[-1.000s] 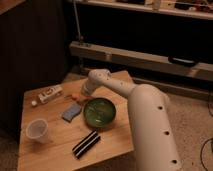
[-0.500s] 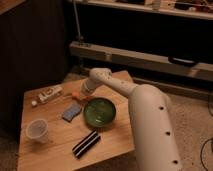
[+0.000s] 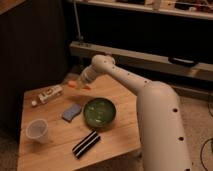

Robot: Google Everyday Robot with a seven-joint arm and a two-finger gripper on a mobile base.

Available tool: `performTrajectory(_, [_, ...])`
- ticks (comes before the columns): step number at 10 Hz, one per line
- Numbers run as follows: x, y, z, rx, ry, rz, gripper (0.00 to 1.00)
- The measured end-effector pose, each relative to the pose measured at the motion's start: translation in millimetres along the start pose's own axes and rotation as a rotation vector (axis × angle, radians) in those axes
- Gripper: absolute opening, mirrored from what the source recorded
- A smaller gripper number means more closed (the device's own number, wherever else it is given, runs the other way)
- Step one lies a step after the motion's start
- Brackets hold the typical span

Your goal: Place the pepper in the ceramic bowl

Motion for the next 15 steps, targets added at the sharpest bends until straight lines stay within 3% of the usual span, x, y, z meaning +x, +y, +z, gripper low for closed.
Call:
performTrajectory(3, [2.2, 10.8, -55.9, -0.001, -0.029, 0.049, 0.0])
performTrajectory(5, [31.3, 34.9, -98.9, -0.001, -0.039, 0.098, 0.0])
performTrajectory(7, [54.1, 61.6, -128.9, -0.008, -0.036, 0.135, 0.0])
performTrajectory(9, [78.8, 102.4, -155.3, -0.02, -0.024, 0.186, 0.1])
performTrajectory(12, [96.6, 161.0, -165.6, -0.038, 0.014, 0.212, 0.41])
performTrajectory(13, [102.8, 168.7, -160.2, -0.04, 0.021, 0.217, 0.49])
performTrajectory(15, [119.6, 178.3, -127.4, -0.047, 0.033, 0.234, 0.72])
